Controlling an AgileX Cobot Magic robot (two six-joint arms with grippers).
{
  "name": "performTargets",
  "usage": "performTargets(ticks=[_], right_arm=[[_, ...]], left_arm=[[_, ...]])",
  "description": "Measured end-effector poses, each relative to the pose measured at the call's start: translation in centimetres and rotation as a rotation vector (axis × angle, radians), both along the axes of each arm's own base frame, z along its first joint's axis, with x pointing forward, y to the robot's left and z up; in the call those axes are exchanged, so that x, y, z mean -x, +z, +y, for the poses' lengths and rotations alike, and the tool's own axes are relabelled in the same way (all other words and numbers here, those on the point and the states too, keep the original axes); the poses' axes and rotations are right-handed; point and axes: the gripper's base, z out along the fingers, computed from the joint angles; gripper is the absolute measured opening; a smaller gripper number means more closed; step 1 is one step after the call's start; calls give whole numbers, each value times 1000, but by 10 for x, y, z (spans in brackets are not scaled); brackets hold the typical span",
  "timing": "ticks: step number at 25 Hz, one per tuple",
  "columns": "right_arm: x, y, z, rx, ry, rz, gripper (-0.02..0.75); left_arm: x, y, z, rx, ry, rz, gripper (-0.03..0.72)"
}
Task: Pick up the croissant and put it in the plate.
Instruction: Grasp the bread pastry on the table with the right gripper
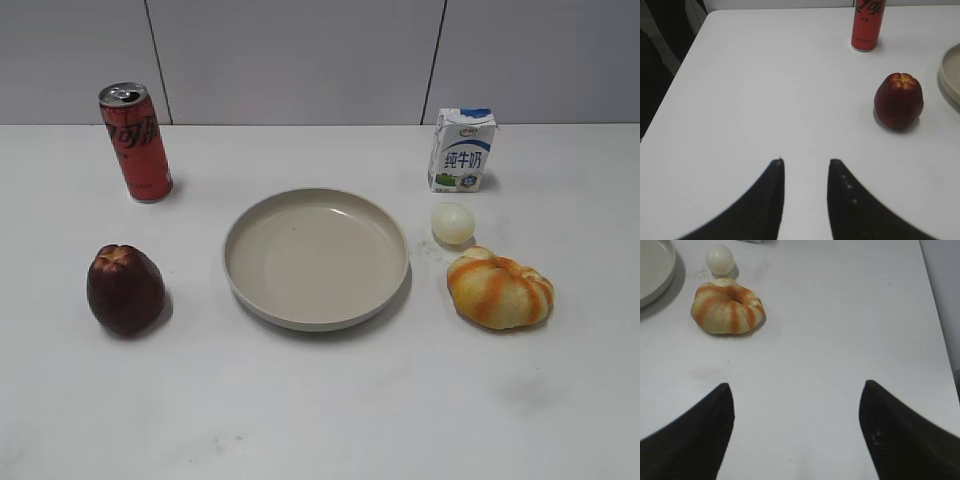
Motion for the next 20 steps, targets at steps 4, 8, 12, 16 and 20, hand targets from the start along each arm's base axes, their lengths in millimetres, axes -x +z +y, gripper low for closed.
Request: performTargets(ticks=[4,8,12,16,20], right_arm=[[-46,3,4,22,8,140,589],[-94,3,9,99,74,267,589],[-142,-7,14,189,194,379,589],[-184,-22,24,231,360,470,589],[-215,-39,36,311,600,485,589]], left_arm=[[0,0,0,0,0,0,234],[0,0,0,0,0,0,234],[0,0,0,0,0,0,234],[0,0,0,0,0,0,234],[0,0,0,0,0,0,234]])
